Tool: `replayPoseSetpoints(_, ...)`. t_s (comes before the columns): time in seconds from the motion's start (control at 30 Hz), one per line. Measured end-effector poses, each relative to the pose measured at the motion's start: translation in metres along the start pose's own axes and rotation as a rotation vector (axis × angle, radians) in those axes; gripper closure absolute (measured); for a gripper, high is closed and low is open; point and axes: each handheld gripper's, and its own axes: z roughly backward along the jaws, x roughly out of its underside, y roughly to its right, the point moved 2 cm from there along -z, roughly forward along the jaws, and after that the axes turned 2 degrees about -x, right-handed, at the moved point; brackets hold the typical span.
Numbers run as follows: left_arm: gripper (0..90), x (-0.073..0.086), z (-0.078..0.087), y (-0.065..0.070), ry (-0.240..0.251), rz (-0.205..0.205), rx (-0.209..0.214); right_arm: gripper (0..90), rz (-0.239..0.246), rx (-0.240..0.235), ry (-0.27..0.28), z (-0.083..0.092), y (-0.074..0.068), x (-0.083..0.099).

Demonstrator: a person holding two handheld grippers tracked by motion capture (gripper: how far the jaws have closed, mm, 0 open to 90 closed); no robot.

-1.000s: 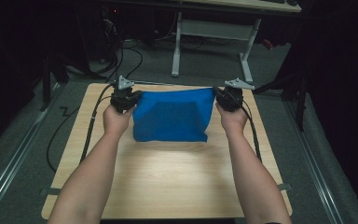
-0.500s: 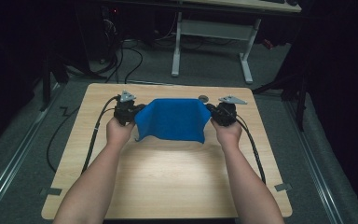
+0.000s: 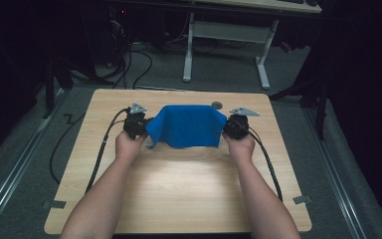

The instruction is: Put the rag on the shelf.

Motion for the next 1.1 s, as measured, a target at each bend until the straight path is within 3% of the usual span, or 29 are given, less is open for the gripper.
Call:
replayPoseSetpoints(0.7, 87.3, 0.017, -0.006, -0.001, -0.03, 0.026, 0.012, 88.2, -0.018, 0.005, -0.04, -0.008, 0.004, 0.019)
replayPoseSetpoints(1.1, 69.9, 0.01, 0.007, -0.007, -0.004, 0.048, -0.013, 79.5, -0.025, 0.015, -0.014, 0.004, 0.007, 0.011)
